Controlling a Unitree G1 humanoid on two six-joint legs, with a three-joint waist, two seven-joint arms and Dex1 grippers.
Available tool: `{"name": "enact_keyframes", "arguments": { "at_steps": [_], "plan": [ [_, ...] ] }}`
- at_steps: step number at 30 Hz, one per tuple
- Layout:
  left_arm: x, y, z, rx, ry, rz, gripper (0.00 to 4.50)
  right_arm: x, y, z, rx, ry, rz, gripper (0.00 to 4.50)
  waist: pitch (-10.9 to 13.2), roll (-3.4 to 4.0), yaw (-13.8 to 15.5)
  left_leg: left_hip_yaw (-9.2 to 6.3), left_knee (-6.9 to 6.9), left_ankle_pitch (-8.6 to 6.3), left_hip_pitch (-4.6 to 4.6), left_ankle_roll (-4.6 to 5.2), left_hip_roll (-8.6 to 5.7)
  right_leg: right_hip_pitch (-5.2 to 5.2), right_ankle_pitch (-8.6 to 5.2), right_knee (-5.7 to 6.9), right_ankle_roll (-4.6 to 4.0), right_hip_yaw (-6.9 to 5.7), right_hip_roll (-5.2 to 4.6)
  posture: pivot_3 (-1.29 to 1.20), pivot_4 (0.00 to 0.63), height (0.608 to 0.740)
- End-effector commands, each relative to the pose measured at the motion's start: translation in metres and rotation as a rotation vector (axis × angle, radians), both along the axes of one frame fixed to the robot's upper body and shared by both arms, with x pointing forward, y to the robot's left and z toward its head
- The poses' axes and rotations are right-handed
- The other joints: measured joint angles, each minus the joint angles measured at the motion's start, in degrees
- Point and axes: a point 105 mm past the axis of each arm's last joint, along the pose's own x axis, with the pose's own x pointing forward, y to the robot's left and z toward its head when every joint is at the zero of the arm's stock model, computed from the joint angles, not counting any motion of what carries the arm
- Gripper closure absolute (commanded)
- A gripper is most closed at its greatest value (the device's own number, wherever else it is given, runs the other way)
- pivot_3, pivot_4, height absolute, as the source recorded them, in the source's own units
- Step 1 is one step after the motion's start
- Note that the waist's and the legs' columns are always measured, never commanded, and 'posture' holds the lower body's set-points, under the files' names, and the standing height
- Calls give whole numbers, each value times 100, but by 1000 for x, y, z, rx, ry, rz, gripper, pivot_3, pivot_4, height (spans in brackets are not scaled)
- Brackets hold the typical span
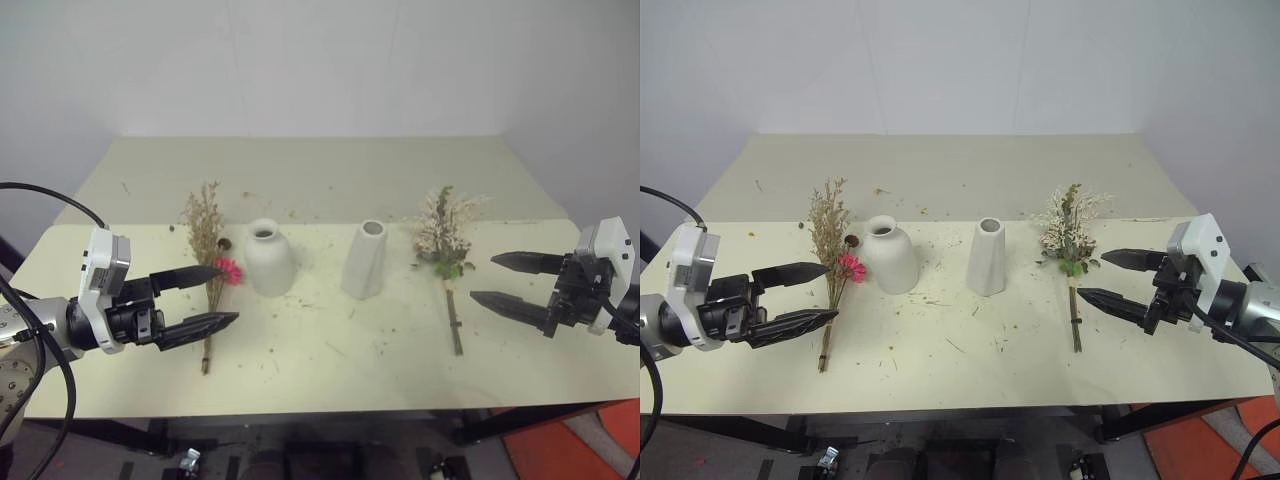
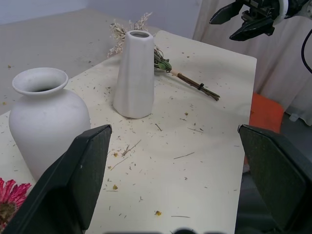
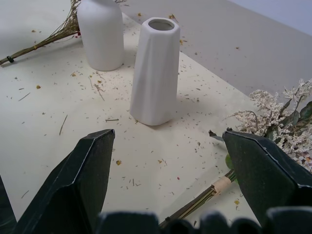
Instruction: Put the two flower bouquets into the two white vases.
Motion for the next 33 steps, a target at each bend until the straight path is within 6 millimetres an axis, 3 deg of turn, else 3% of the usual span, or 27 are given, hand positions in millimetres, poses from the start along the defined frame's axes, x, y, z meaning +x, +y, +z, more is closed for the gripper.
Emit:
{"name": "enact_keyframes", "arguments": {
  "at_steps": [1,14,18,26,33],
  "plan": [
    [-4,-2,11,8,-53,-14,0,-3,2,10,-9,-47,13,288,0,0,0,0,0,0,0,0,0,0,0,0,0,0,0,0,150,740],
    [-2,-2,10,8,-50,-18,0,-1,1,11,-9,-48,8,288,0,0,1,0,0,0,0,0,0,0,0,0,0,0,0,0,150,740],
    [20,10,-8,167,60,196,0,-2,5,13,-6,-59,28,288,0,-1,2,-2,0,0,1,0,0,1,0,1,0,0,0,0,150,740],
    [49,25,-20,353,279,447,0,7,15,28,-33,-100,129,288,2,-2,-5,-3,0,0,1,0,-1,0,0,2,2,-1,2,0,150,740],
    [62,38,-37,495,525,636,0,14,24,39,-51,-146,217,288,7,-10,-14,-8,0,0,-2,0,-5,-4,1,3,3,-2,2,0,150,740]
  ]
}}
